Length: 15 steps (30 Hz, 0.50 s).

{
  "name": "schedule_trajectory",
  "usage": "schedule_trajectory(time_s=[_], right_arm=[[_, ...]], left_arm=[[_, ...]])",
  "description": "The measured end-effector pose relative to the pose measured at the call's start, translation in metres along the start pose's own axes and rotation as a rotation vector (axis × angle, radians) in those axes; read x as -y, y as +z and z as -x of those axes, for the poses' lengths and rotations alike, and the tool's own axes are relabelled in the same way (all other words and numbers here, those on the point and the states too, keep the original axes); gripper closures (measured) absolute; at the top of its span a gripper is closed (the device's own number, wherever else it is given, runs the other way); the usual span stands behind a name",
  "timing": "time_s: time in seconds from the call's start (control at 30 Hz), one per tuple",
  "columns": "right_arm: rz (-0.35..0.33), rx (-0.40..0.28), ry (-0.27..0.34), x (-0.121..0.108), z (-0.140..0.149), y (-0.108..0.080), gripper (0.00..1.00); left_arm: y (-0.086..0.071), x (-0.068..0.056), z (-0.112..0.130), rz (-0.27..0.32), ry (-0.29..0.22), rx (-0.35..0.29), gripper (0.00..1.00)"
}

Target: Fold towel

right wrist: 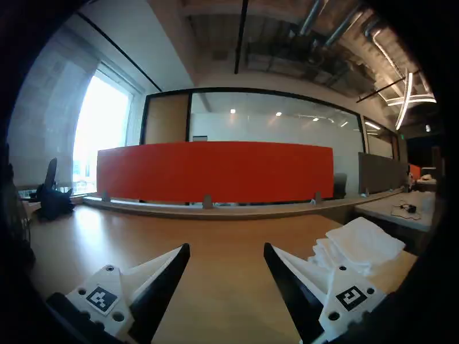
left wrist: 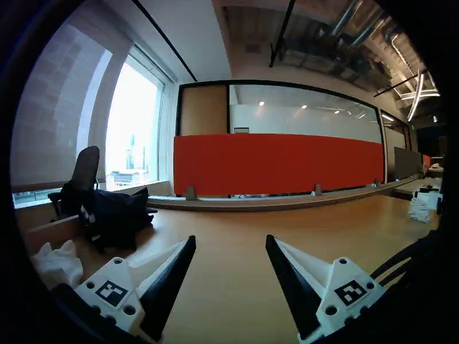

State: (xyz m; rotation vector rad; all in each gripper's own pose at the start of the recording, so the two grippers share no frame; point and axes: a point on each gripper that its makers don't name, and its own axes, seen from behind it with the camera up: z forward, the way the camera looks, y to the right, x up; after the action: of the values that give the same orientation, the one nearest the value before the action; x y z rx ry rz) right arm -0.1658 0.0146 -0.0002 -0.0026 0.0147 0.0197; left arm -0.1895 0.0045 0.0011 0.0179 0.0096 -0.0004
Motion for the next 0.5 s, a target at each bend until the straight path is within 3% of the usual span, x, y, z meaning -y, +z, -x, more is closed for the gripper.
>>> schedule_trajectory(time_s=[0.5], right_arm=[[0.000,0.000,0.000,0.0001,-0.0003,0.0003,0.00]], left_arm=[[0.0001,0.0011,-0.0012,-0.001,-0.002,0.000,0.10]])
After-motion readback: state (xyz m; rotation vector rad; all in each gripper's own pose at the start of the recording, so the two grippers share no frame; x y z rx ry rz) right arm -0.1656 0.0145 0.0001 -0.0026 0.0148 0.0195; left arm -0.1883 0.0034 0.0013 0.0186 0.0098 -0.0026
